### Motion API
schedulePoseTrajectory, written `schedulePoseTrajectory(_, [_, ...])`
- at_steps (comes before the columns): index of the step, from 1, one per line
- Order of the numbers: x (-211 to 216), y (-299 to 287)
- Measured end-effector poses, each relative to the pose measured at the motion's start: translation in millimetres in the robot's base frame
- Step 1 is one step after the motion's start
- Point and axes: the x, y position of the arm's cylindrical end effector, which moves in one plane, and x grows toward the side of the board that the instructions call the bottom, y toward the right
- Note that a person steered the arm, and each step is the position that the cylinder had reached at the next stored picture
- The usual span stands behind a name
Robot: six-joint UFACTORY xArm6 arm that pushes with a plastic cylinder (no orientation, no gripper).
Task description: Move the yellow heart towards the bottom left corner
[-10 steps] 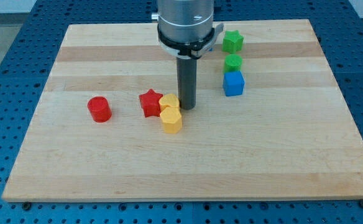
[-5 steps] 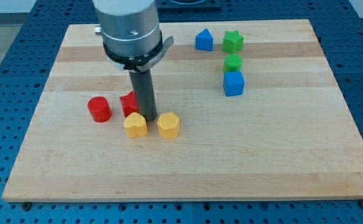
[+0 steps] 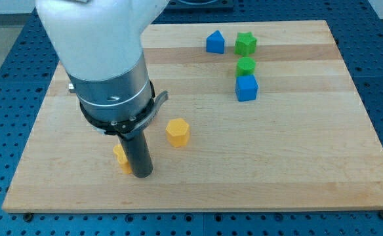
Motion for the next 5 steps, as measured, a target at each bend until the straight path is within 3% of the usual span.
schedulePoseTrajectory(5, [-33.1, -17.1])
